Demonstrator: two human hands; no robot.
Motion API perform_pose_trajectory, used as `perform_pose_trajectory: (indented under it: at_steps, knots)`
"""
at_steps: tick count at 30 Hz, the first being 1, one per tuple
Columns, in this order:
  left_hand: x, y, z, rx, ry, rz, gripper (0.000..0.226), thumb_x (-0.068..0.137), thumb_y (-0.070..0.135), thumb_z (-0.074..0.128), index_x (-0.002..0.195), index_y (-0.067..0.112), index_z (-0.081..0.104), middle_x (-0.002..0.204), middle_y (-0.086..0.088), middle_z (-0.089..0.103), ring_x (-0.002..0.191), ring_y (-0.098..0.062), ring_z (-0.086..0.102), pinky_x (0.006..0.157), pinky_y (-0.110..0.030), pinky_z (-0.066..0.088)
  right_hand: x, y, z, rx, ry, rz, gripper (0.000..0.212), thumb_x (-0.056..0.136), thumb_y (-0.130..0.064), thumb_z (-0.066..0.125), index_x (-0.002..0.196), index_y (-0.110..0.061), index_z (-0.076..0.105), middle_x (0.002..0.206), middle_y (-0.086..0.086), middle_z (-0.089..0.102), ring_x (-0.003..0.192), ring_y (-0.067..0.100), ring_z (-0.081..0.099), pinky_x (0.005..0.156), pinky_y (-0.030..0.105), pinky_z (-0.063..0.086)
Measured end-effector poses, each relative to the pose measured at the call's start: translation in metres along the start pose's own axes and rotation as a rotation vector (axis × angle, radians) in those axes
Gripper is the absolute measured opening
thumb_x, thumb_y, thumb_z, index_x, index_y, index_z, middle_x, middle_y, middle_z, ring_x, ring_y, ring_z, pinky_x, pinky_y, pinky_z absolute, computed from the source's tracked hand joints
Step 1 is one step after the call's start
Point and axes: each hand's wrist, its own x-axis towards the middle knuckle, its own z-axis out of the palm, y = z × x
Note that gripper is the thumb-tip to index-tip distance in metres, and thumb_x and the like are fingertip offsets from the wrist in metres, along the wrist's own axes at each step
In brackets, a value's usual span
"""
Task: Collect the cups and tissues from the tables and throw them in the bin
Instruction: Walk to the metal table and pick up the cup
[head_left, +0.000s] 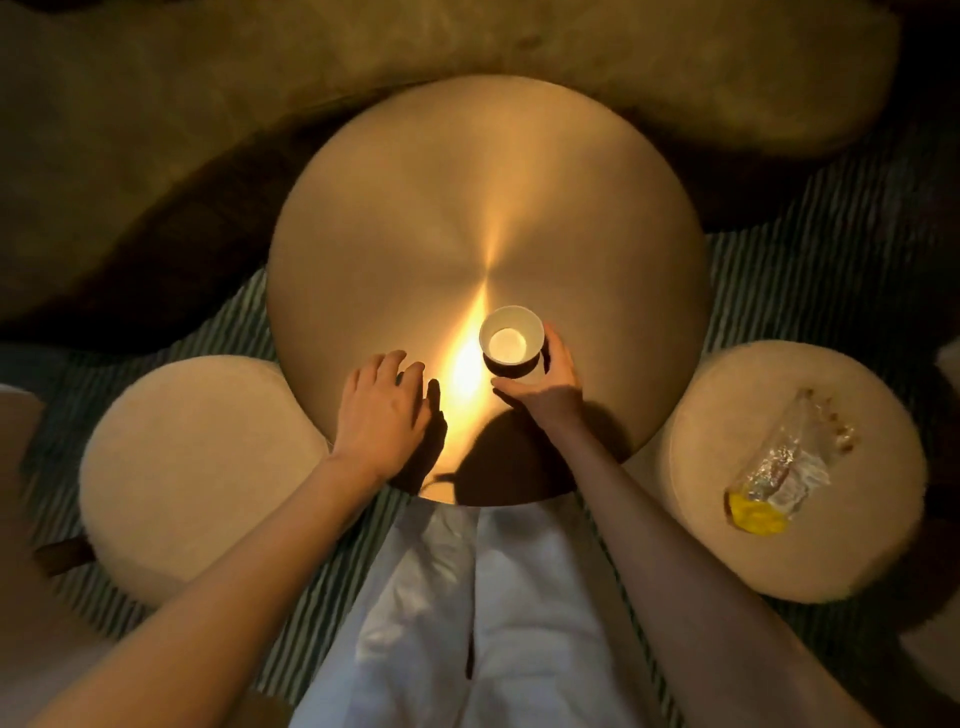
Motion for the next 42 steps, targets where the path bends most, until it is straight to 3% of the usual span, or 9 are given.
perform_pose_trajectory:
  at_steps: [4, 8, 12, 15, 20, 25, 30, 36, 42]
  knots:
    - [0.002, -0.003, 0.009, -0.002, -0.033, -0.081, 0.044, 0.093, 0.033, 0.051, 0.133, 0.015, 0.047, 0.143, -0.011, 0.042, 0.132, -0.030, 0.037, 0.108, -0.042, 0.030, 0.014, 0.000, 0.014, -0.011, 0.074, -0.154, 0.076, 0.060, -0.025, 0.088, 0.128, -0.017, 0.053, 0.123, 0.000, 0.059, 0.112, 0.011, 0.052, 0.093, 0.029, 0.047]
    - [-0.007, -0.009, 0.017, -0.008, -0.047, -0.134, 0.044, 0.091, 0.031, 0.056, 0.131, 0.014, 0.050, 0.140, -0.012, 0.045, 0.129, -0.031, 0.040, 0.106, -0.044, 0.033, 0.020, -0.002, 0.018, -0.005, 0.165, -0.236, 0.055, 0.065, -0.021, 0.083, 0.113, -0.012, 0.059, 0.111, 0.001, 0.062, 0.100, 0.011, 0.055, 0.088, 0.038, 0.051]
    - [-0.011, -0.016, 0.014, -0.001, -0.048, -0.153, 0.046, 0.091, 0.033, 0.056, 0.133, 0.015, 0.047, 0.142, -0.011, 0.043, 0.132, -0.029, 0.038, 0.109, -0.043, 0.031, 0.031, -0.014, 0.021, -0.040, -0.047, -0.070, 0.096, 0.062, -0.030, 0.086, 0.141, -0.021, 0.034, 0.142, -0.001, 0.044, 0.130, 0.017, 0.041, 0.108, 0.037, 0.039]
    - [-0.005, -0.026, 0.007, -0.010, -0.019, -0.177, 0.046, 0.090, 0.032, 0.057, 0.133, 0.014, 0.048, 0.141, -0.011, 0.045, 0.131, -0.030, 0.038, 0.108, -0.043, 0.031, 0.043, -0.030, 0.035, -0.081, -0.145, -0.053, 0.115, 0.056, -0.043, 0.087, 0.147, -0.031, 0.019, 0.153, -0.004, 0.031, 0.140, 0.019, 0.030, 0.112, 0.043, 0.034]
    - [0.005, -0.050, 0.000, -0.001, 0.019, -0.239, 0.048, 0.090, 0.031, 0.058, 0.133, 0.013, 0.048, 0.139, -0.013, 0.046, 0.130, -0.031, 0.040, 0.107, -0.044, 0.033, 0.051, -0.052, 0.065, -0.060, -0.243, -0.176, 0.108, 0.055, -0.044, 0.087, 0.144, -0.032, 0.027, 0.149, -0.007, 0.035, 0.135, 0.017, 0.035, 0.106, 0.044, 0.041]
    - [0.006, -0.069, -0.002, -0.012, 0.052, -0.271, 0.049, 0.090, 0.031, 0.057, 0.134, 0.012, 0.047, 0.140, -0.013, 0.046, 0.130, -0.032, 0.040, 0.107, -0.045, 0.032, 0.055, -0.066, 0.088, -0.038, -0.194, -0.238, 0.084, 0.059, -0.038, 0.084, 0.130, -0.032, 0.040, 0.131, -0.008, 0.051, 0.119, 0.015, 0.047, 0.093, 0.043, 0.050]
    - [0.006, -0.082, 0.000, -0.019, 0.072, -0.275, 0.049, 0.090, 0.032, 0.057, 0.134, 0.013, 0.047, 0.140, -0.013, 0.045, 0.131, -0.031, 0.039, 0.108, -0.044, 0.032, 0.051, -0.074, 0.093, -0.001, -0.158, -0.242, 0.084, 0.060, -0.035, 0.085, 0.131, -0.030, 0.040, 0.129, -0.008, 0.050, 0.118, 0.013, 0.047, 0.092, 0.036, 0.051]
    - [0.020, -0.047, -0.010, -0.041, 0.077, -0.115, 0.049, 0.091, 0.032, 0.055, 0.135, 0.015, 0.045, 0.142, -0.012, 0.043, 0.131, -0.029, 0.038, 0.108, -0.042, 0.032, 0.023, -0.063, 0.032, 0.053, 0.036, -0.222, 0.082, 0.060, -0.029, 0.088, 0.130, -0.021, 0.046, 0.126, -0.003, 0.053, 0.112, 0.003, 0.044, 0.082, 0.000, 0.033]
    - [0.045, 0.047, -0.023, -0.004, 0.079, 0.202, 0.046, 0.095, 0.034, 0.049, 0.137, 0.016, 0.043, 0.143, -0.010, 0.043, 0.133, -0.027, 0.038, 0.109, -0.041, 0.032, -0.032, -0.012, -0.067, 0.230, 0.256, -0.085, 0.081, 0.059, -0.029, 0.088, 0.125, -0.035, 0.041, 0.117, -0.018, 0.052, 0.113, 0.007, 0.049, 0.091, 0.020, 0.044]
